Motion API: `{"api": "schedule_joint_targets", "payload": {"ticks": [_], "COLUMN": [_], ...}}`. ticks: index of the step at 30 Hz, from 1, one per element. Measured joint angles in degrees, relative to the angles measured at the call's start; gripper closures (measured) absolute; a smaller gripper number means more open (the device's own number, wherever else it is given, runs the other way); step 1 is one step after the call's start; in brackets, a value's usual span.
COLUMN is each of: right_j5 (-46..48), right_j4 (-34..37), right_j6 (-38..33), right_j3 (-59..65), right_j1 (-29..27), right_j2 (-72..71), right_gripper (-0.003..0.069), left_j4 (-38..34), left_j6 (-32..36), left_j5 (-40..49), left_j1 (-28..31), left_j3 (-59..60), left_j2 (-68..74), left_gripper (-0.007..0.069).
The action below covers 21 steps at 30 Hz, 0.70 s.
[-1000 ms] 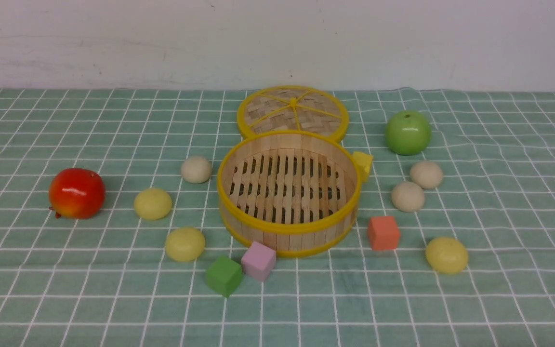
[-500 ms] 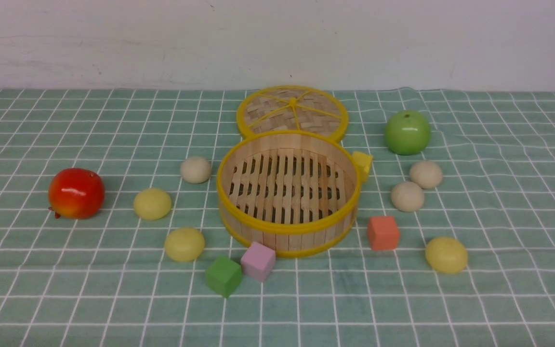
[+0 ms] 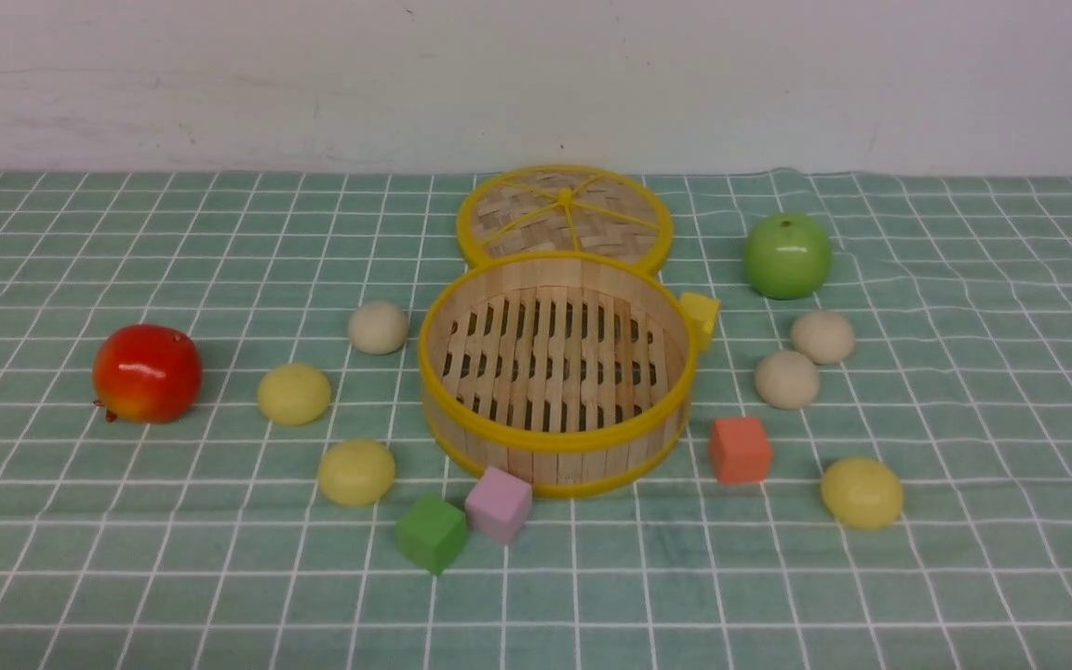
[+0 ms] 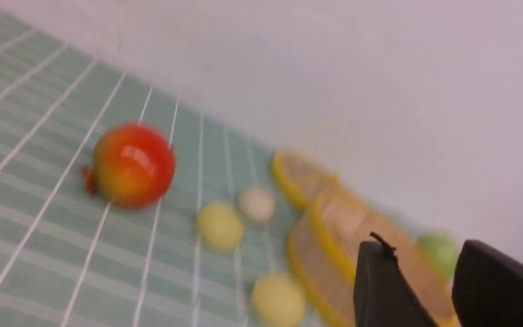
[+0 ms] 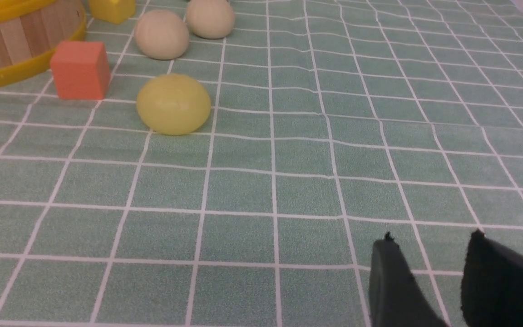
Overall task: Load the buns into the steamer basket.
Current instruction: Use the left arm to grab a steamed stuffed bun
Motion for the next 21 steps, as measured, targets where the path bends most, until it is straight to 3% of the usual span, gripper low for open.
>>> {"api": "schedule_joint_targets", "payload": {"ticks": [6,11,14,15,21], "right_j5": [0.00,0.00,0.00,0.00,0.00], "right_j4": [0.00,0.00,0.00,0.00,0.00], "right_j6": [0.00,0.00,0.00,0.00,0.00], "right_j3": [0.00,0.00,0.00,0.00,0.00], "right_j1": [0.00,0.00,0.00,0.00,0.00], "right_j2": [0.00,0.00,0.00,0.00,0.00], "right_gripper": [0.0421,0.0421,0.0421,0.0421,0.0421], "left_j4": [-2.47,-2.53,-2.53,-2.28,3.65], "left_j6": [1.91,4.47,5.62,5.85,6.05], "left_j5": [-6.95,-3.43,3.62,10.19,23.34], "left_j1": [0.00,0.00,0.00,0.00,0.00], "left_j3": [-7.57,-21.29,-32.58,-37.66,-45.20], "left_j2": [1.46,11.47,21.05,27.27,44.58], "left_gripper": [0.0386,0.0386,0.0386,0.0386,0.0386]}}
